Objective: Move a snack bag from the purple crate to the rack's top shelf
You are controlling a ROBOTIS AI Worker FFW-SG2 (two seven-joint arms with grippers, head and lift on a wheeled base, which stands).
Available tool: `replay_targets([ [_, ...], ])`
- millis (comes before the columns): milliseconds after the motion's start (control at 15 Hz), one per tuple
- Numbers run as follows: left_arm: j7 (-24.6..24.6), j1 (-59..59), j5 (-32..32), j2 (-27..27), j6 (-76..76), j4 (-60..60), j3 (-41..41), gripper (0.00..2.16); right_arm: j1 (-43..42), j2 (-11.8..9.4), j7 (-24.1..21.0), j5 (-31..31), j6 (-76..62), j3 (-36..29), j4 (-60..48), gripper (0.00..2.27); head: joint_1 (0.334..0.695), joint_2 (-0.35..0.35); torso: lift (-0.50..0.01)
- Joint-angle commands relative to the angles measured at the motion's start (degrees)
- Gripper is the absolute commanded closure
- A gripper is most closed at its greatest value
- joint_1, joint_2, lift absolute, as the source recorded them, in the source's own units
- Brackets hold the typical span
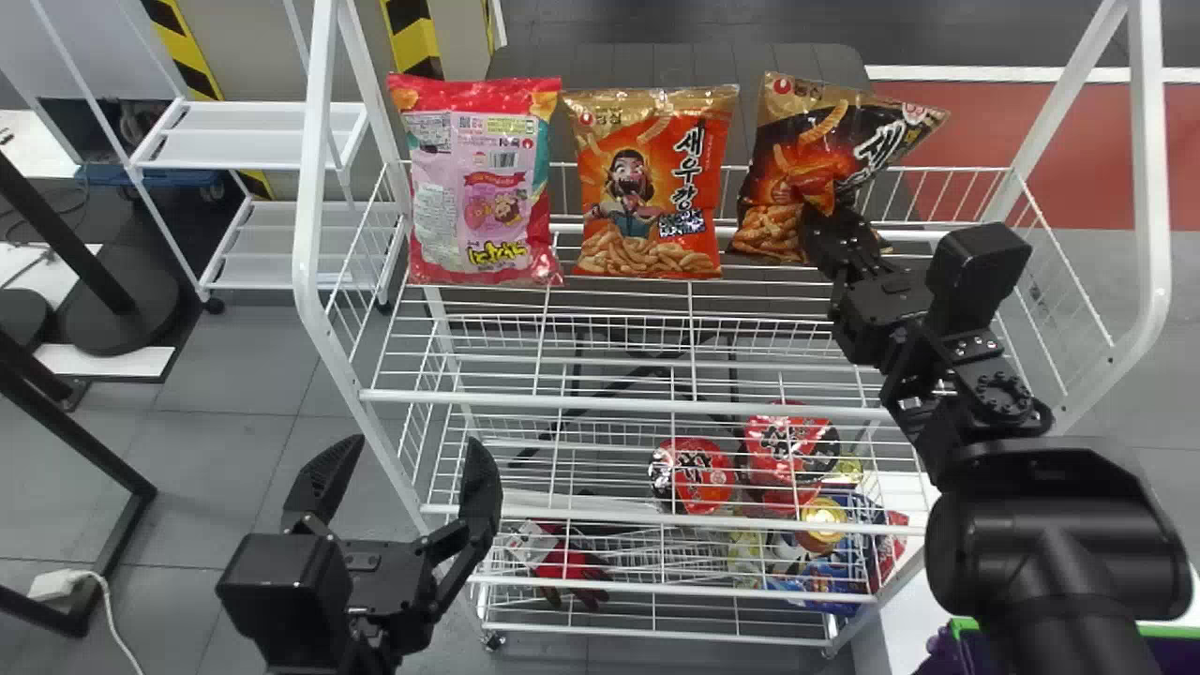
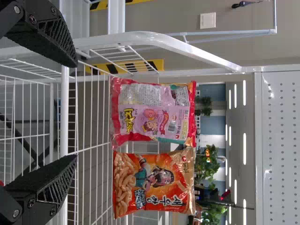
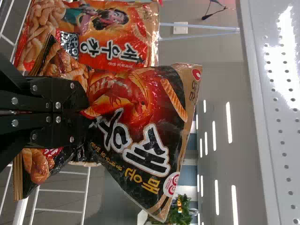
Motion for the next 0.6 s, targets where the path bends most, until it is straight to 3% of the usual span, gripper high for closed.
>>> replay_targets([
  [0,0.0,0.0,0.0,0.0,-0.3,-0.2,0.0,0.13,-1.0,0.1,0.0,0.4,0.0,-0.2,1.8,1.64,0.695,0.024,0.002],
  [533,0.4,0.4,-0.3,0.0,-0.3,-0.2,-0.3,0.13,-4.0,0.1,0.0,1.1,-4.2,-1.1,9.5,1.64,0.695,0.012,0.002],
])
